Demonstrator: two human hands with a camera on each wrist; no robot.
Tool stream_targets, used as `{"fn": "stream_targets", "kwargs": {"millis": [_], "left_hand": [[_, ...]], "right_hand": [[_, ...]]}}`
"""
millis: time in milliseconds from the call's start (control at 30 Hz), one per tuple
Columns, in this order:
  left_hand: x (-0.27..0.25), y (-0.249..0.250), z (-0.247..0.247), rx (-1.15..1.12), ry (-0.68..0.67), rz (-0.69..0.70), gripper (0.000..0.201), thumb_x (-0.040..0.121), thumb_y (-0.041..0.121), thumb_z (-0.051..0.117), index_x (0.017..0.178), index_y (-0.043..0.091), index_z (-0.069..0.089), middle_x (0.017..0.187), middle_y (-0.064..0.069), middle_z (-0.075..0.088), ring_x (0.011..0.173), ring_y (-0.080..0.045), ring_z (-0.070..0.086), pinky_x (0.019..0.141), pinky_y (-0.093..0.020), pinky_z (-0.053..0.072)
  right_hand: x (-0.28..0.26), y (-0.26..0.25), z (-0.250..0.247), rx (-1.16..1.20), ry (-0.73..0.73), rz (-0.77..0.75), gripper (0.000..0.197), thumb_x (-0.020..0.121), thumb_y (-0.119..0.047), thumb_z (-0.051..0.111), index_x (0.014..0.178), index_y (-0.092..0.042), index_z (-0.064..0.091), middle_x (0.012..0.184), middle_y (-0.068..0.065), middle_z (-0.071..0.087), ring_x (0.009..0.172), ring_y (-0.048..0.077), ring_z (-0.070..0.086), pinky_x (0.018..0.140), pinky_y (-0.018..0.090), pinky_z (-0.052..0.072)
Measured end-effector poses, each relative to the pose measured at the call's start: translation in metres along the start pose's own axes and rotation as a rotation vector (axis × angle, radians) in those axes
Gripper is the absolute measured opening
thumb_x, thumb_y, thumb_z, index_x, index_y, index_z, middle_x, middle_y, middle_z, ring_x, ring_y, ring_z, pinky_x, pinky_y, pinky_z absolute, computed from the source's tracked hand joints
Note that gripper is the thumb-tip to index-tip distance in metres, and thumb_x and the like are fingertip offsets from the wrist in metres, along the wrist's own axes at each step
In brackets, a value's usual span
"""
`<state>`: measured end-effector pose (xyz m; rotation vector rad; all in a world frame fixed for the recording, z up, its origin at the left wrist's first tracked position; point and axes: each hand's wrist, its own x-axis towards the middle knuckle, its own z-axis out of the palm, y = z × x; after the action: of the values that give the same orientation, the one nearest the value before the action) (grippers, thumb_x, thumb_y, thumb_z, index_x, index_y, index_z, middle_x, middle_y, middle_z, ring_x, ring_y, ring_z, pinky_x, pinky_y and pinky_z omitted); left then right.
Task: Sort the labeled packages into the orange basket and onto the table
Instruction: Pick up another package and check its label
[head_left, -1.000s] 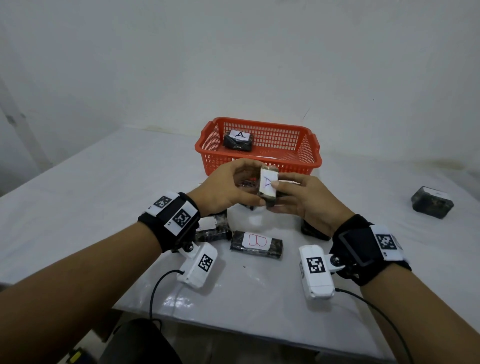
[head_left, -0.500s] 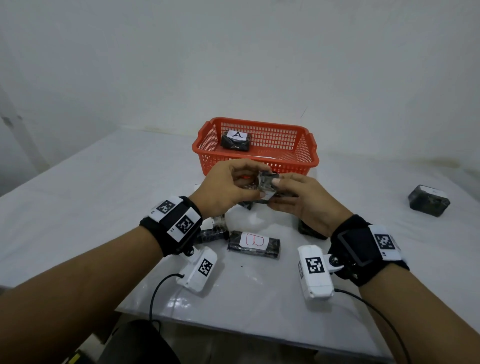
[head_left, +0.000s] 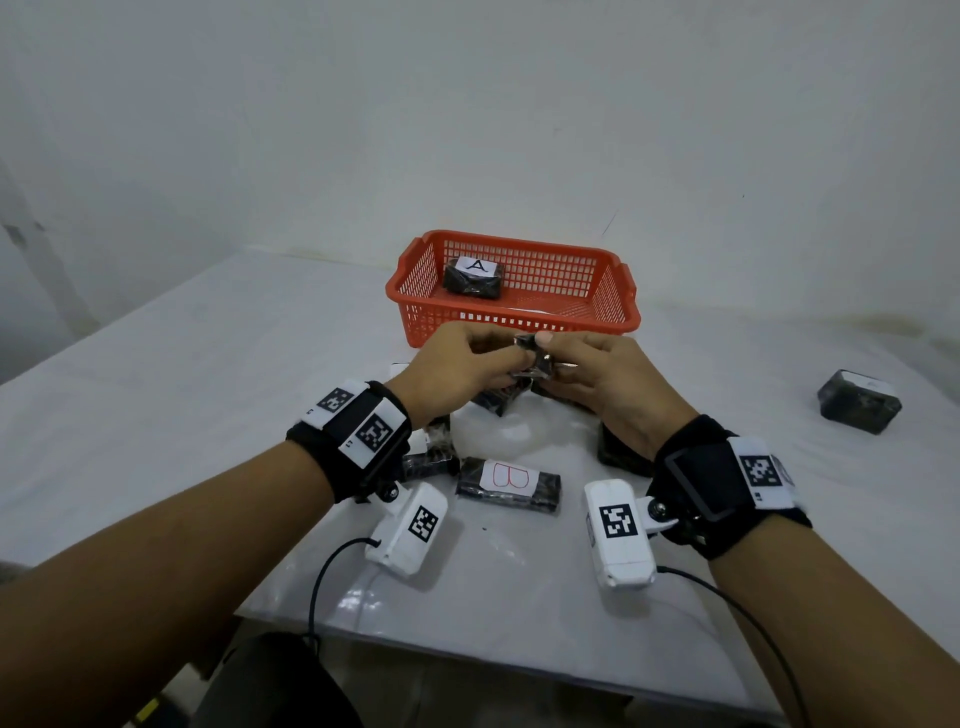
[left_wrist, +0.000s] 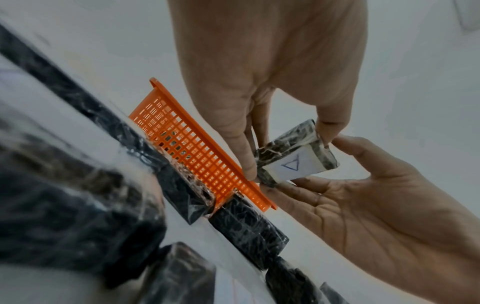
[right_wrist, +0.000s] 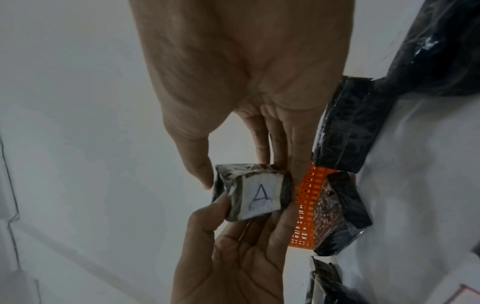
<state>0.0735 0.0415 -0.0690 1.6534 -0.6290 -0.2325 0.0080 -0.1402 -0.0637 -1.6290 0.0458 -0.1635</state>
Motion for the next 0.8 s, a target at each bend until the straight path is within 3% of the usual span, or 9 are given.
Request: {"fn": "stream_targets", "kwargs": {"millis": [167, 333, 400, 567, 667, 800], "left_hand": [[0.0008, 0.0017, -0.0007, -0.09, -0.07, -0.031, 0.03, 0.1, 0.023, 0.067, 0.123, 0.005, 0.072, 0.119, -0.012, 0.076, 0.113, -0.023, 0.073, 0.095, -0.037, 0.06], [0.0017, -0.0007, 0.0, -0.06, 0.014, -0.004, 0.03, 0.102, 0.022, 0.063, 0.12, 0.0, 0.073, 0.114, -0.016, 0.076, 0.105, -0.024, 0.075, 0.084, -0.03, 0.063], [0.0029, -0.0017, -0.0008, -0.087, 0.027, -0.017, 0.03, 0.102, 0.022, 0.063, 0.12, -0.001, 0.073, 0.115, -0.019, 0.075, 0.108, -0.027, 0.075, 0.09, -0.036, 0.063], [0.0036, -0.0018, -0.0023, -0.134, -0.053, -0.061, 0.036, 0.1, 0.027, 0.067, 0.126, 0.003, 0.071, 0.123, -0.012, 0.074, 0.117, -0.022, 0.071, 0.098, -0.04, 0.06], [0.0049, -0.0028, -0.0027, -0.091, 0.003, -0.057, 0.031, 0.099, 0.018, 0.067, 0.124, 0.0, 0.071, 0.121, -0.016, 0.074, 0.114, -0.025, 0.072, 0.098, -0.043, 0.06], [0.0037, -0.002, -0.003, -0.076, -0.02, -0.069, 0.029, 0.099, 0.016, 0.067, 0.123, 0.001, 0.071, 0.12, -0.016, 0.074, 0.113, -0.025, 0.073, 0.096, -0.038, 0.061]], "right_hand": [[0.0012, 0.0017, 0.0001, 0.003, 0.087, -0.073, 0.027, 0.094, -0.024, 0.076, 0.11, -0.002, 0.079, 0.108, 0.015, 0.08, 0.105, 0.032, 0.077, 0.102, 0.053, 0.058], [0.0015, 0.0025, -0.0019, -0.002, 0.006, -0.02, 0.026, 0.095, -0.022, 0.074, 0.115, -0.005, 0.077, 0.113, 0.012, 0.08, 0.109, 0.027, 0.076, 0.106, 0.047, 0.056], [0.0012, 0.0017, -0.0027, 0.014, -0.039, -0.006, 0.026, 0.096, -0.018, 0.072, 0.118, -0.004, 0.076, 0.116, 0.013, 0.079, 0.112, 0.026, 0.075, 0.107, 0.045, 0.055], [0.005, 0.0036, -0.0023, -0.004, 0.043, -0.068, 0.023, 0.095, -0.011, 0.073, 0.115, 0.001, 0.076, 0.114, 0.018, 0.078, 0.11, 0.032, 0.075, 0.105, 0.049, 0.057], [0.0054, 0.003, -0.0009, -0.019, 0.013, -0.047, 0.023, 0.095, -0.013, 0.073, 0.114, -0.002, 0.077, 0.113, 0.016, 0.079, 0.108, 0.028, 0.076, 0.102, 0.042, 0.059], [0.0037, 0.0007, -0.0017, -0.003, 0.006, -0.041, 0.023, 0.096, -0.02, 0.073, 0.112, -0.004, 0.078, 0.11, 0.012, 0.08, 0.102, 0.026, 0.078, 0.094, 0.034, 0.062]]}}
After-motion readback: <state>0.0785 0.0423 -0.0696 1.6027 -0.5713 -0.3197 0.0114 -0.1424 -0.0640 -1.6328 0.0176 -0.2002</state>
